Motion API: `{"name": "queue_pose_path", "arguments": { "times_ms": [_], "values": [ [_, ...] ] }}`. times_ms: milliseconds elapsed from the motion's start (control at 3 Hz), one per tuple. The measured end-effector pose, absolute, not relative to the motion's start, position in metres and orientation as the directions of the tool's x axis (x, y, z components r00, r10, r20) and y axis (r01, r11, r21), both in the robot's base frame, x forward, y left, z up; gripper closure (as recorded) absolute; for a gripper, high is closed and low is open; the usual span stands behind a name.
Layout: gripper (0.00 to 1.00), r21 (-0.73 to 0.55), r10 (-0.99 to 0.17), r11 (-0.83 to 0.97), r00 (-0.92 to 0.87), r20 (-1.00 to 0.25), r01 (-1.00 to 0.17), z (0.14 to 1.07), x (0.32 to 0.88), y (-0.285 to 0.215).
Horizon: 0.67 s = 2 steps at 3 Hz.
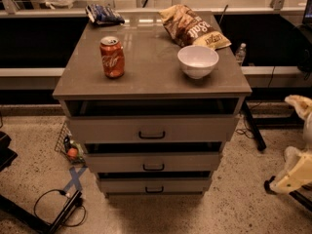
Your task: Open bottom drawer
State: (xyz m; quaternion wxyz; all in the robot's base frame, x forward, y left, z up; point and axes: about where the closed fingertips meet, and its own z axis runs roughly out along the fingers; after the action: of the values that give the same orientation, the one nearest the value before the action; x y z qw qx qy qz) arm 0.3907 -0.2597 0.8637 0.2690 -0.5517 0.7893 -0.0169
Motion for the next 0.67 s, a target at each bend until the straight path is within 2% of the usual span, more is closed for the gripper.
{"name": "queue_pose_path", "arguments": {
  "times_ms": [333, 667],
  "values": [
    [0.00, -0.336, -0.849, 0.433, -0.253, -0.465, -0.836, 0.8131, 0.4011, -0.2675],
    [0.00, -0.360, -0.847, 0.443, -0.251, -0.468, -0.821, 0.8145, 0.4081, -0.2695]
  ]
}}
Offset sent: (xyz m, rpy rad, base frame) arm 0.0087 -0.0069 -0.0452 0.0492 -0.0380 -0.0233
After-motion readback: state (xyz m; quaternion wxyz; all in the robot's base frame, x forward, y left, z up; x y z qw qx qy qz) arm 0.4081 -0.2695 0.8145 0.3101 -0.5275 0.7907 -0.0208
